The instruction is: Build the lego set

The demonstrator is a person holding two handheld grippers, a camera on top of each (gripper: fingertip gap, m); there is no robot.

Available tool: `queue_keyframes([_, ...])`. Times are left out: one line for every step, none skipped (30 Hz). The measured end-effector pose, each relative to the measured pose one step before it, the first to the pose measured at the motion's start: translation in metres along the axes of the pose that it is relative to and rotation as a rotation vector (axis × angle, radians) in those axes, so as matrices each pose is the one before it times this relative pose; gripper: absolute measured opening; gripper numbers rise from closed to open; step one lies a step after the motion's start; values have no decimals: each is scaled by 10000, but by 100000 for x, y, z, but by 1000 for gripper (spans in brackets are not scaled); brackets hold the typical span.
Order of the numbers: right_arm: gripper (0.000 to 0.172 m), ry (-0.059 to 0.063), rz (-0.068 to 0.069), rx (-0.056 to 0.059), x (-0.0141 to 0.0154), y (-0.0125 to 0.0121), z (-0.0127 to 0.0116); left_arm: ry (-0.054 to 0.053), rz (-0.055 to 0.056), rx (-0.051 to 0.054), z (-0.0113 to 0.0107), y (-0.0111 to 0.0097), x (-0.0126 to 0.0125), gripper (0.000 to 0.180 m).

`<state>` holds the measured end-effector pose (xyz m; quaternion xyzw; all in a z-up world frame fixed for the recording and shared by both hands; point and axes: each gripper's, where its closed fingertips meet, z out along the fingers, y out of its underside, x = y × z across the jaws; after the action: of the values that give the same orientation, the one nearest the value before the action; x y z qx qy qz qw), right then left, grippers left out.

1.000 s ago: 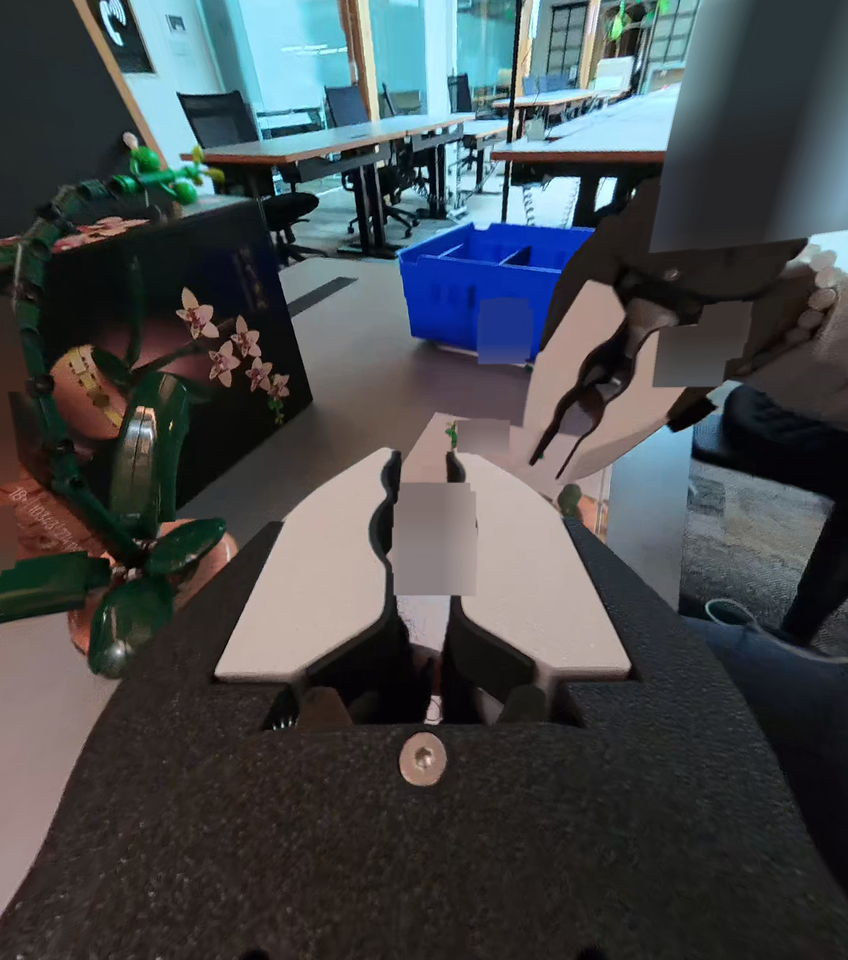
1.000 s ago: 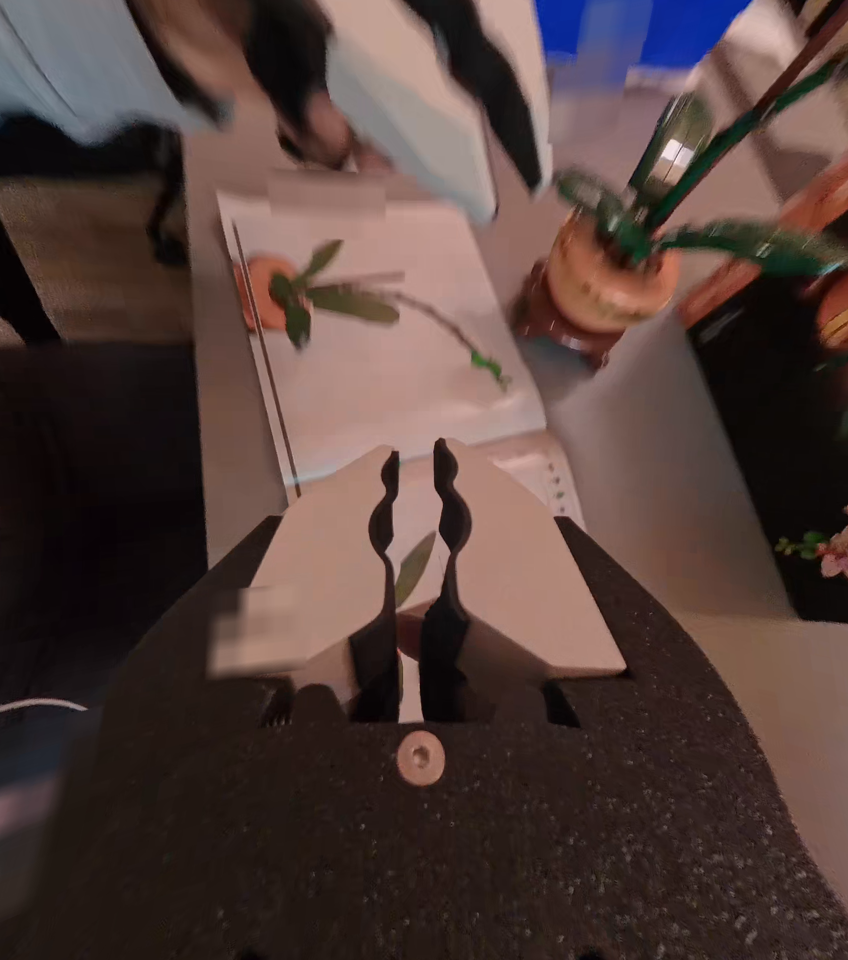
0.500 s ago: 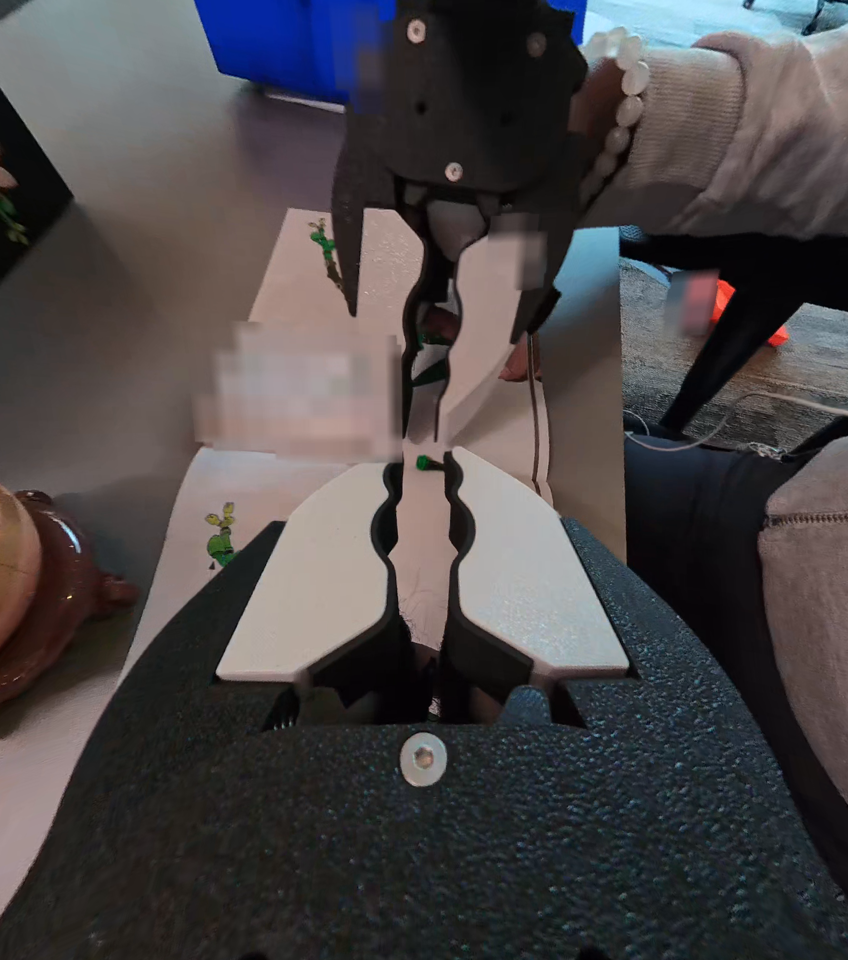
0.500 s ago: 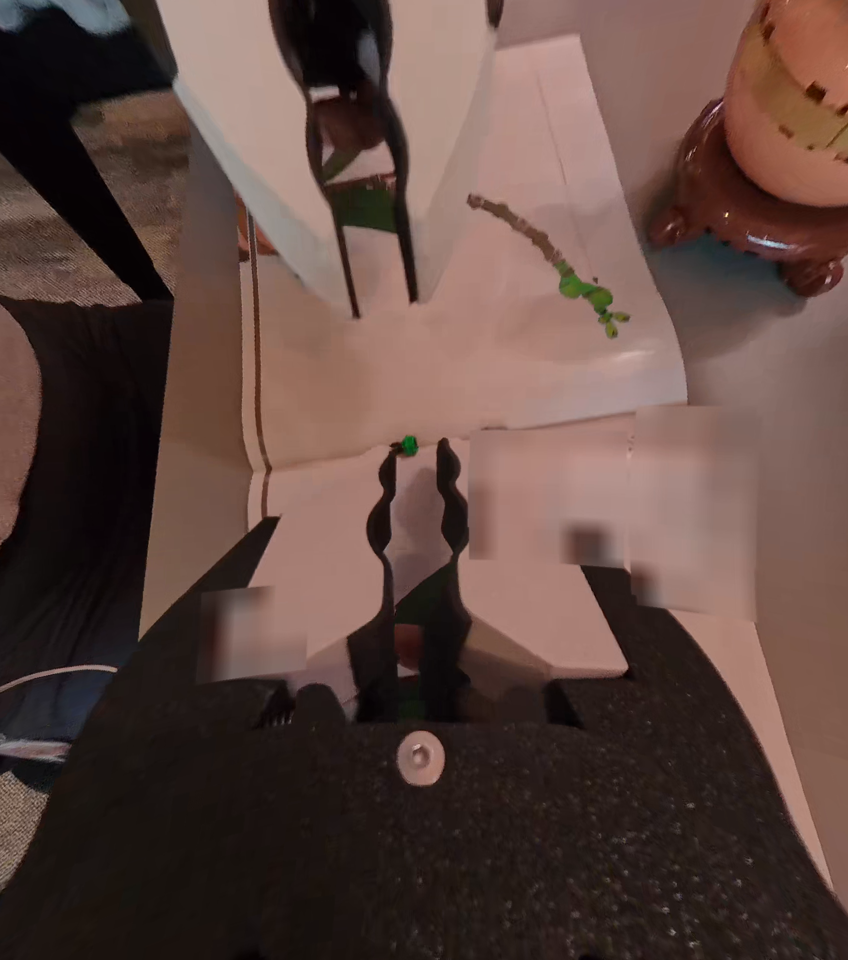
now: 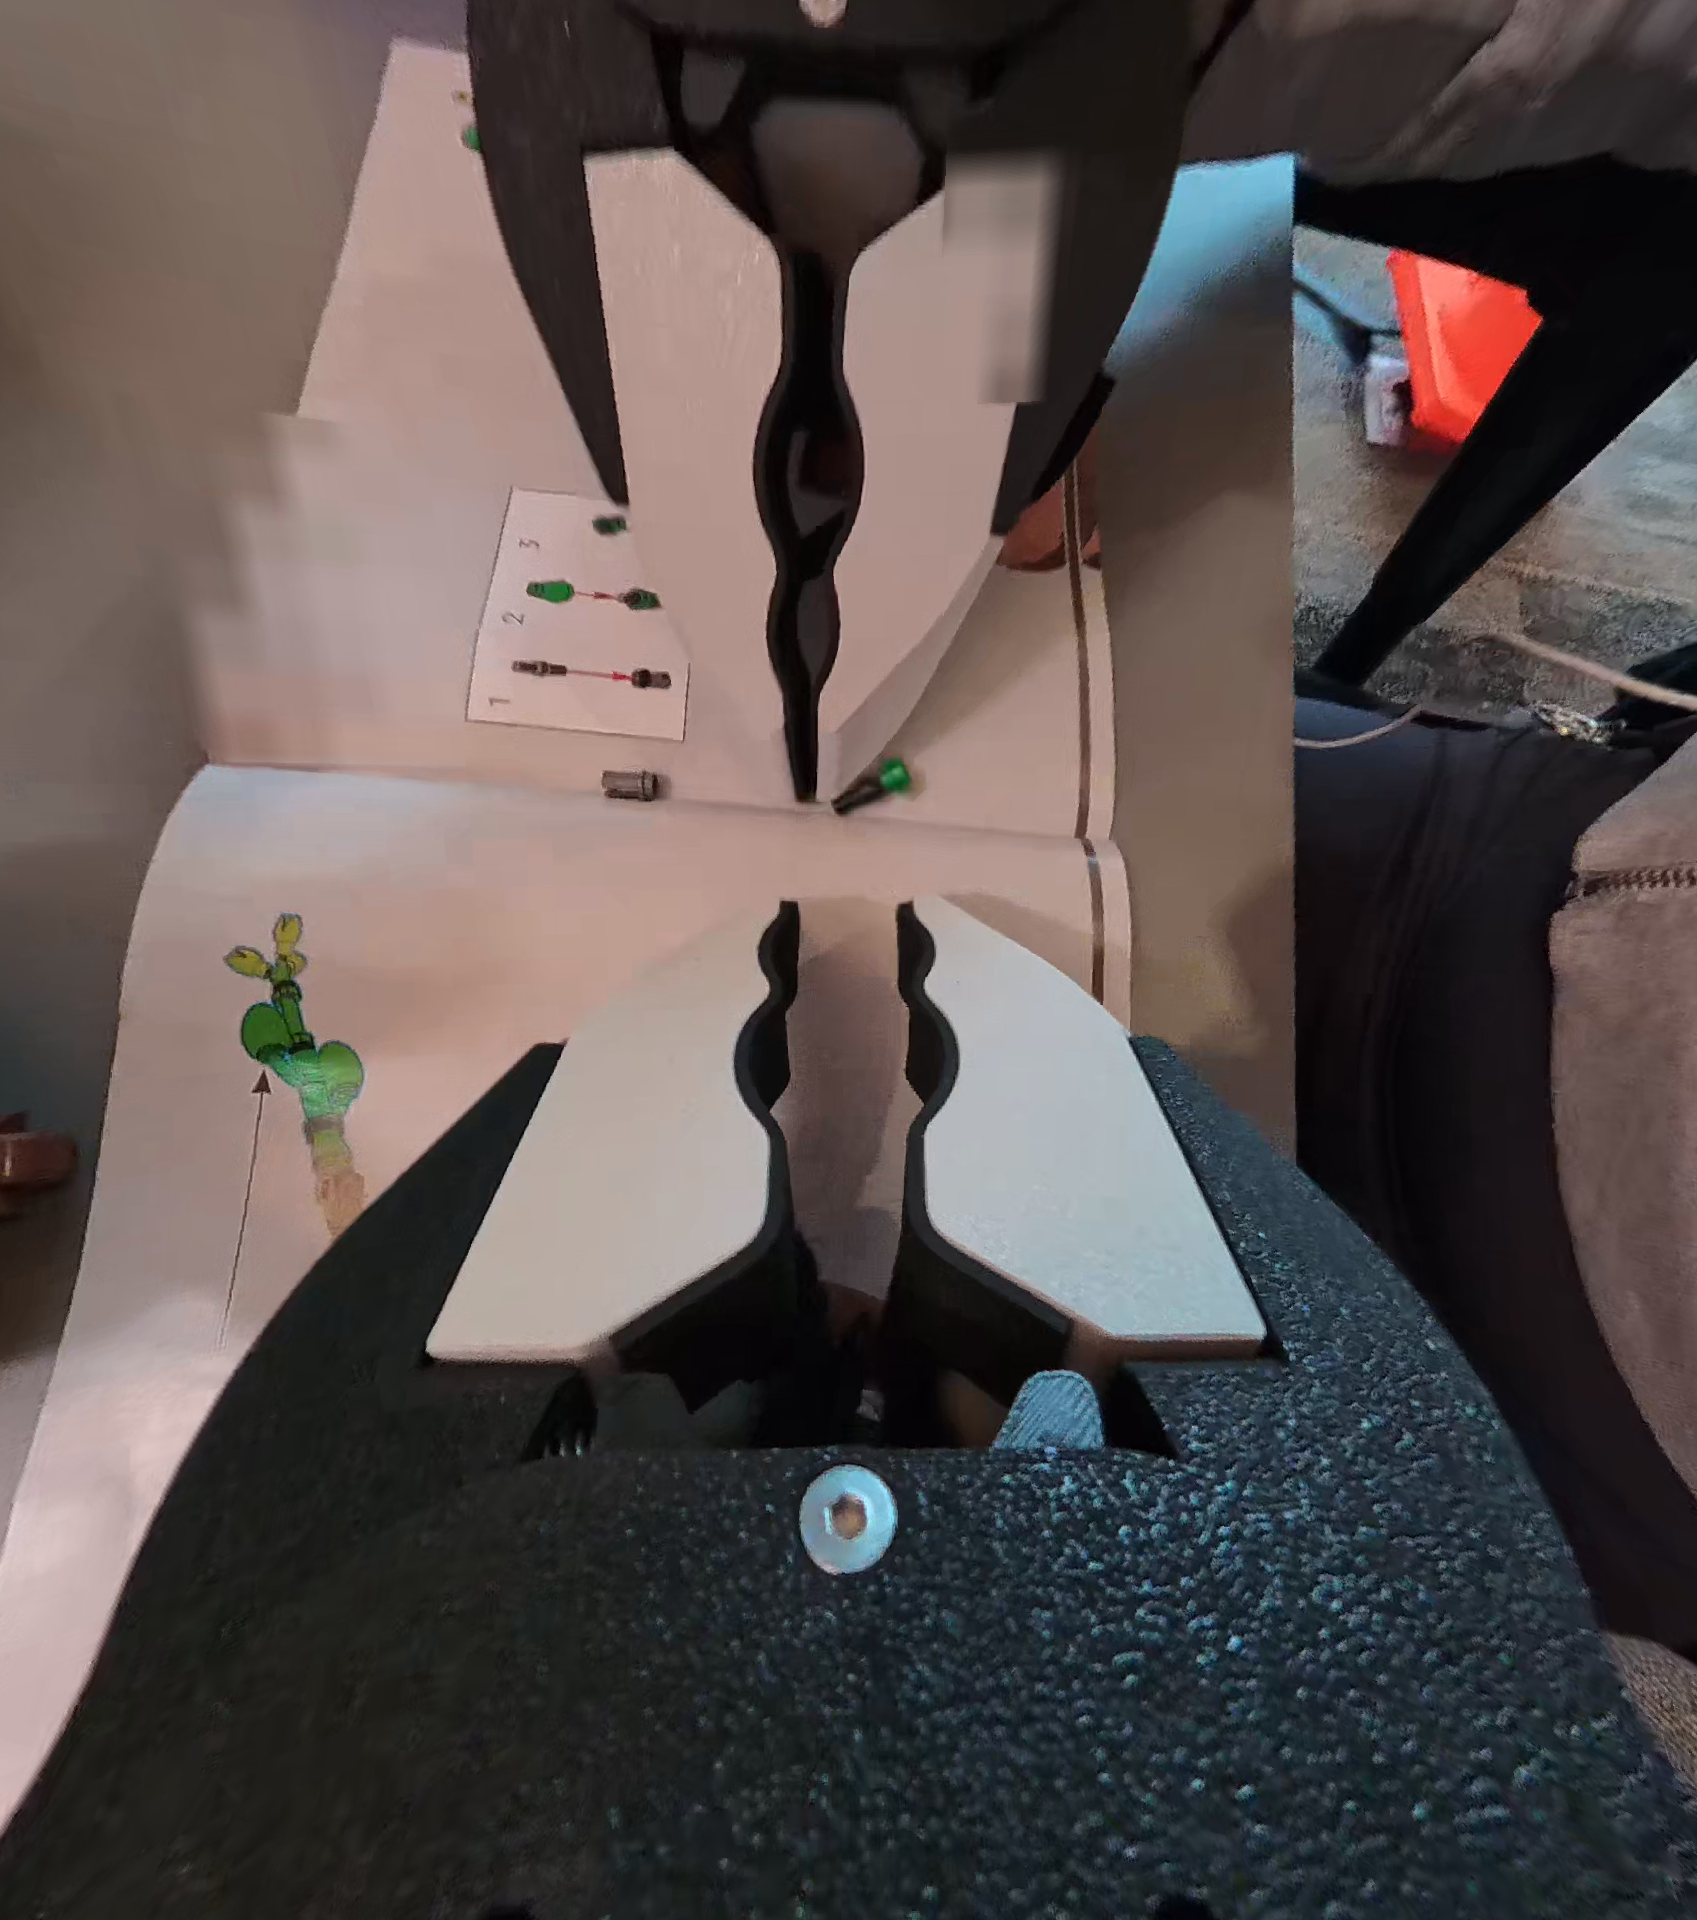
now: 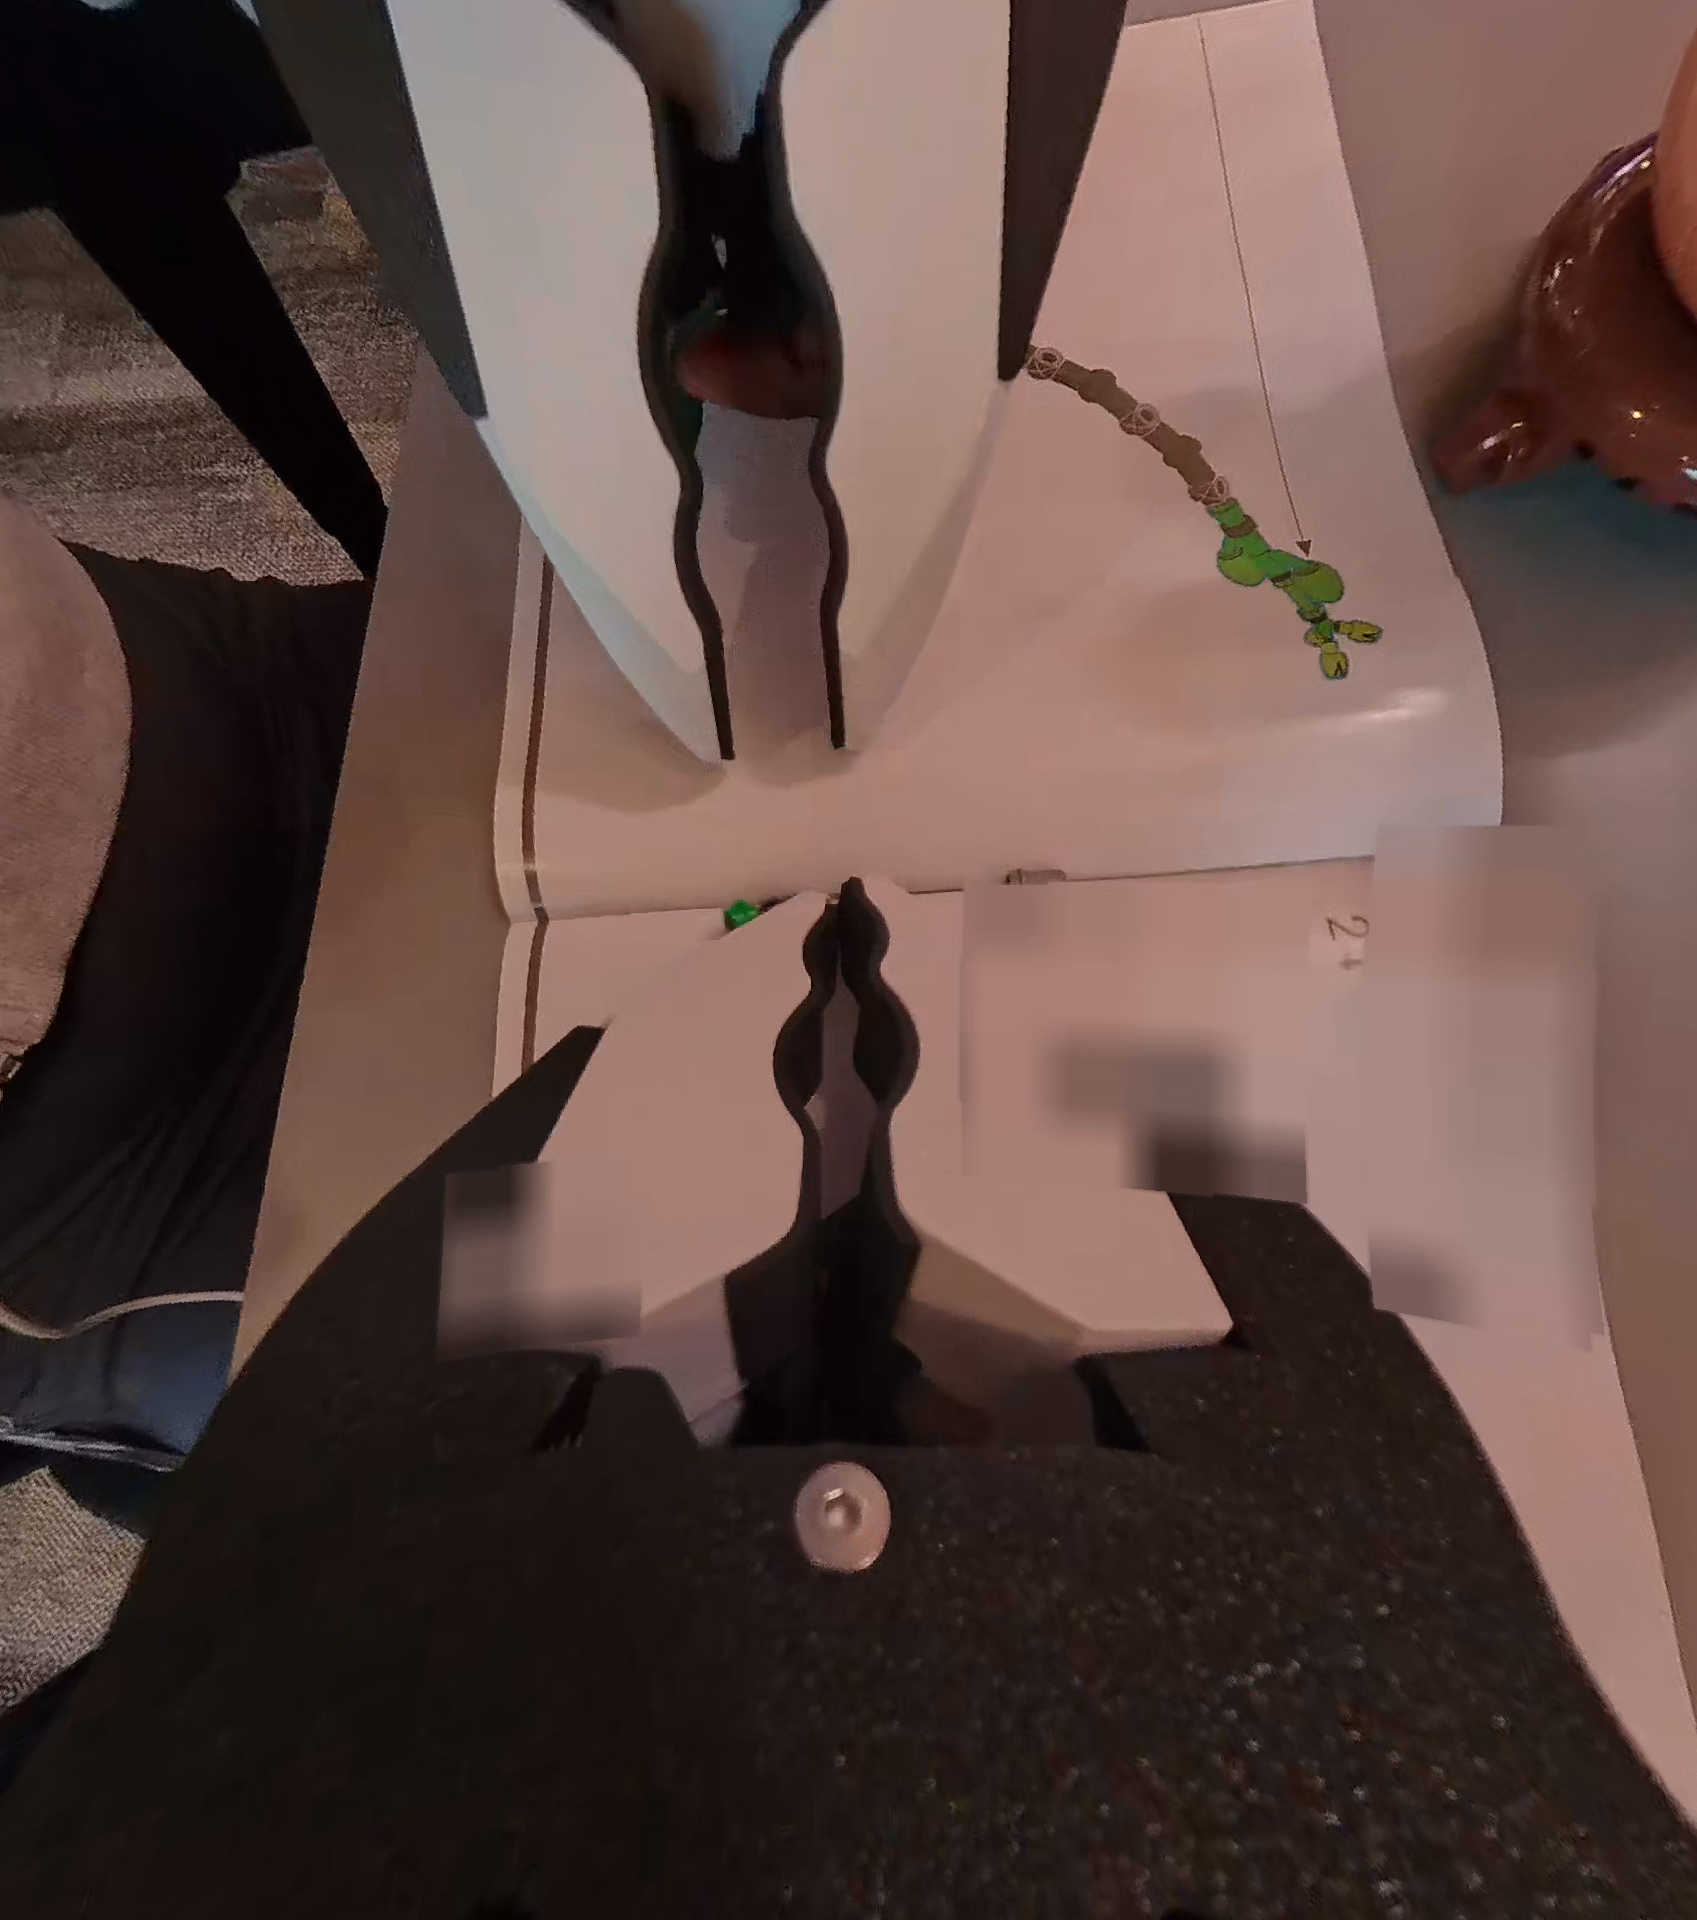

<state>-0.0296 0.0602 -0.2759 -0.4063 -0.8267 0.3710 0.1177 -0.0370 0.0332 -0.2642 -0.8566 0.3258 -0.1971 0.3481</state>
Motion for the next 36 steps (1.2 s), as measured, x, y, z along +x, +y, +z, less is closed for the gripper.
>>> queue_keyframes([3,87,99,79,68,-102,-236,5,62,-115,124,174,38,18])
queue_keyframes([10,-33,45,73,-137,-161,-362,-10,104,-60,125,81,79,19])
queue_keyframes([16,-109,20,41,-317,-149,-472,-61,84,-65,117,71,7,19])
queue_keyframes([23,-70,-30,-103,-295,110,-492,-90,78,-71,150,53,-13,19])
queue_keyframes([24,104,-78,-195,-39,343,-443,-95,108,-51,120,42,-10,18])
queue_keyframes([25,159,-57,-75,22,262,-298,-89,107,-23,109,4,-5,18])
queue_keyframes([25,20,84,70,-158,-3,-90,-80,58,7,85,-39,-27,18])
queue_keyframes([25,-71,252,50,-351,-126,46,-45,15,20,75,-56,-7,18])
queue_keyframes([25,-8,272,-88,-347,-98,157,-22,-3,17,44,-40,-20,18])
queue_keyframes([24,353,284,-244,92,23,138,-13,-8,6,19,-23,-18,17])
queue_keyframes([23,265,144,-336,-52,108,227,-3,13,5,-23,6,-13,17])
queue_keyframes([23,24,60,-290,-458,20,217,-39,27,15,-11,-11,-62,17])
queue_keyframes([22,338,231,-236,-9,-76,229,-62,20,15,-7,12,-103,17])
queue_keyframes([21,396,330,-238,145,-51,227,-11,4,14,-9,13,-53,17])
queue_keyframes([21,81,205,-207,-274,-28,262,25,-26,30,8,-13,8,17])
queue_keyframes([21,123,117,-172,-245,1,225,30,-34,29,-26,6,-1,17])
queue_keyframes([21,266,61,-163,33,47,223,32,-18,24,-41,10,11,17])
queue_keyframes([21,261,-10,-134,72,44,185,33,9,28,-14,10,21,17])
queue_keyframes([18,263,-17,-104,150,40,133,26,41,23,-10,24,33,18])
queue_keyframes([15,268,-58,-36,256,-13,91,0,55,20,-10,41,9,18])
queue_keyframes([12,132,-76,113,131,-170,11,2,30,3,-14,40,10,18])
queue_keyframes([9,106,-122,130,183,-125,74,16,-18,13,11,-5,13,18])
queue_keyframes([9,-51,-134,130,17,-70,54,2,-28,-2,25,31,-21,18])
queue_keyframes([8,-91,-217,132,16,-37,-5,5,-11,23,-3,2,-7,18])
queue_keyframes([7,-68,-303,166,85,-39,23,10,5,32,0,7,3,17])
queue_keyframes([6,-67,-276,221,105,-81,25,12,9,25,-33,-13,-11,18])
queue_keyframes([5,-152,-344,255,17,-60,56,21,7,12,-7,-2,1,18])
queue_keyframes([4,-150,-402,290,-12,-41,-7,30,23,15,-1,-22,30,19])
queue_keyframes([3,-149,-378,246,-22,-8,-45,22,58,19,-3,-34,52,19])
queue_keyframes([2,-109,-467,198,-42,25,-106,-12,99,9,16,-16,20,20])
queue_keyframes([2,-51,-543,159,-47,32,-157,-40,141,8,12,-41,-19,20])
queue_keyframes([2,-65,-534,122,-112,48,-143,-45,183,32,52,-15,-118,20])
queue_keyframes([3,37,-264,28,63,139,-66,-41,166,16,40,-23,12,20])
queue_keyframes([3,-31,88,-46,43,164,19,-48,79,-15,47,-11,6,20])
queue_keyframes([3,-106,272,33,-30,7,44,-28,25,-14,27,-18,-22,20])
queue_keyframes([3,-204,206,83,-168,-79,-8,-24,30,7,16,-21,-10,20])
